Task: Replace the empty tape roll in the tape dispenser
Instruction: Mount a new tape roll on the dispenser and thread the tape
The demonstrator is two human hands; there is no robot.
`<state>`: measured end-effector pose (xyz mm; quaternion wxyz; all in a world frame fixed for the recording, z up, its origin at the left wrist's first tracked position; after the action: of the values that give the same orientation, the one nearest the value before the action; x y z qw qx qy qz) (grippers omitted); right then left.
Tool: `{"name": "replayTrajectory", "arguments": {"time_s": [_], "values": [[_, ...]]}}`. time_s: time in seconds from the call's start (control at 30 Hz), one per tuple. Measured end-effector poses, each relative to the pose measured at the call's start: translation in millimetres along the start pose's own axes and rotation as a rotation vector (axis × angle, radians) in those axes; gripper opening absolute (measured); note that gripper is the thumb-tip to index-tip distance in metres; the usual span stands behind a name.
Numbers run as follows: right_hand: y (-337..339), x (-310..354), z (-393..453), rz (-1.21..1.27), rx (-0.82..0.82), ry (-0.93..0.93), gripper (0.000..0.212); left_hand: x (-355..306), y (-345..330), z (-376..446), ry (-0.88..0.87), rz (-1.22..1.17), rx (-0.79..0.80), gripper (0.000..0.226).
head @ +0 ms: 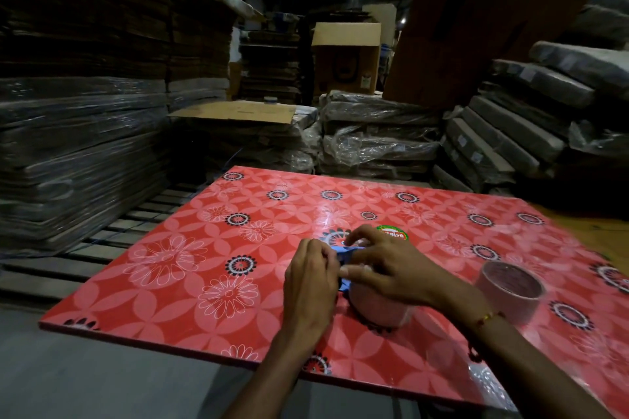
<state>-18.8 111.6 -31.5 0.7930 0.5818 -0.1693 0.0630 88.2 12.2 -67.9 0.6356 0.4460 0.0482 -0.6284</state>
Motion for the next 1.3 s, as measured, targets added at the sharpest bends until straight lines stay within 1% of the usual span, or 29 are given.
{"name": "replayTrajectory", "arguments": {"time_s": [0.07,0.2,0.27,0.4,0.5,0.57,0.63,0.73,0.83,0.93,1.03,1.3], "values": [[-2.0,0.4,-3.7,-0.132,0.014,-0.029,0.042,0.3,-0.8,0.1,0.015,-0.003,0.012,0.015],[2.8,7.3,-0.4,-0.287,0.042,-0.051,0.054,2.4,-1.6,1.2,0.052,-0.019,0.026,0.013],[3.0,10.3,3.3,-0.321,0.071,-0.069,0.055,5.3,-1.5,3.5,0.077,-0.031,0.013,0.011],[4.2,14.0,8.3,-0.305,0.106,-0.084,0.047,13.6,-3.5,8.9,0.124,-0.093,0.004,0.012],[4.8,12.4,11.0,-0.274,0.12,-0.086,0.043,24.4,-6.1,9.5,0.209,-0.254,0.038,0.014],[3.8,10.4,11.9,-0.262,0.119,-0.086,0.041,28.5,-4.9,6.9,0.238,-0.306,0.047,0.013],[2.7,9.0,11.4,-0.259,0.113,-0.078,0.04,28.1,-1.6,4.6,0.18,-0.251,0.03,0.011],[1.9,7.0,10.2,-0.26,0.112,-0.061,0.039,21.2,1.1,3.5,0.087,-0.21,0.022,0.019],[1.4,5.8,9.7,-0.248,0.105,-0.047,0.035,18.2,0.3,4.0,0.059,-0.203,0.029,0.018],[0.6,4.2,9.3,-0.234,0.1,-0.034,0.033,20.8,-0.8,4.9,0.087,-0.222,0.021,0.013],[0.8,3.7,8.4,-0.221,0.108,-0.026,0.031,25.1,-2.9,6.2,0.155,-0.286,0.026,0.01],[2.7,4.9,8.8,-0.187,0.115,-0.013,0.025,26.3,-3.9,3.5,0.241,-0.287,0.009,0.013]]}}
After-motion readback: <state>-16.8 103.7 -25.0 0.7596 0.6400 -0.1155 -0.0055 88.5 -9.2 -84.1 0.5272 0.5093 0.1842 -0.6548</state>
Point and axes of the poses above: each hand's wrist, its own z-axis towards the middle knuckle, its own y-axis out of the back of the hand, x = y × z, the point moved 4 cm from there along z, towards the middle knuckle, and after that the axes turned 7 degrees about z, right-handed, at the moved point
